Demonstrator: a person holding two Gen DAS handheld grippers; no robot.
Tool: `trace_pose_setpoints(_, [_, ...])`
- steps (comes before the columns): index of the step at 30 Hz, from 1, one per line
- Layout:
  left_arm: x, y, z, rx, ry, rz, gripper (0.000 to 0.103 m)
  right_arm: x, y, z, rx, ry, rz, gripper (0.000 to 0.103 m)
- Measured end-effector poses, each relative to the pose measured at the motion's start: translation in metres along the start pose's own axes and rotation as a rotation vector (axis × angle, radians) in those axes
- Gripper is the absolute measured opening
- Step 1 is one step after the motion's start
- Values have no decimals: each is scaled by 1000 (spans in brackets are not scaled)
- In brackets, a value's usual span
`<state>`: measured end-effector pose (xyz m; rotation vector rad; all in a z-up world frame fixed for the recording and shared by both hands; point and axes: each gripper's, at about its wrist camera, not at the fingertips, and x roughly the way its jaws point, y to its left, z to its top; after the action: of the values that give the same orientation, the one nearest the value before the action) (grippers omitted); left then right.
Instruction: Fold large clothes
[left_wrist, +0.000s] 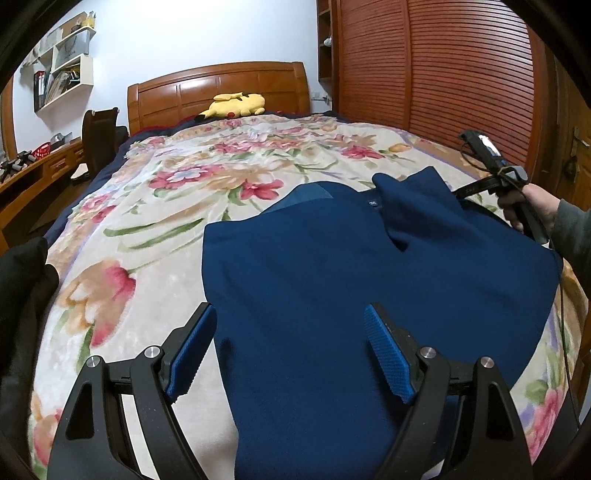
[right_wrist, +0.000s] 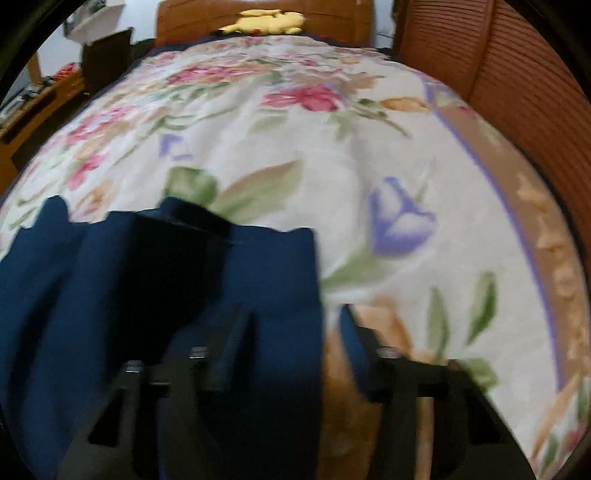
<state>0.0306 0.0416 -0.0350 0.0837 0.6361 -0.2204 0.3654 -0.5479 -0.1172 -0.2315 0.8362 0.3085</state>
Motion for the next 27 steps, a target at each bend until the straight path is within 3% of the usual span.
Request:
trace_pose_setpoints(1, [1, 0, 0, 0, 4, 1, 83, -1, 1, 3, -22, -21, -4, 2])
trace_pose_setpoints(4, [6, 0, -1, -4, 22, 6, 83, -21, 8, 5, -88, -108, -7, 2])
trace_pose_setpoints(7, [9, 2, -3, -11, 38, 5, 83, -46, -6, 2, -47, -176, -162, 2])
trace_pose_setpoints(10, [10, 2, -4, -10, 45, 5, 83, -54, -43, -5, 67, -154, -317, 2])
trace_pose_setpoints(12, [9, 1, -4, -9, 43, 4, 83, -43, -56, -9, 92, -97, -333, 2])
trace_pose_setpoints(15, [9, 1, -4, -8, 43, 5, 83, -34, -55, -15, 75, -60, -330, 2])
trace_pose_setpoints(17, [7, 1, -4, -9, 39, 4, 83, -37, -47, -9, 50, -76, -341, 9])
trace_pose_setpoints(19, [3, 1, -3, -9, 27, 1, 83, -43, -32, -2, 23, -113, -325, 34])
trace_pose_setpoints(21, [0, 1, -2, -11, 16, -1, 83, -53, -14, 2, -10, -163, -274, 46])
trace_pose_setpoints(27, [-3, 3, -1, -15, 8, 1, 83, -64, 49, 7, -128, -227, -80, 47])
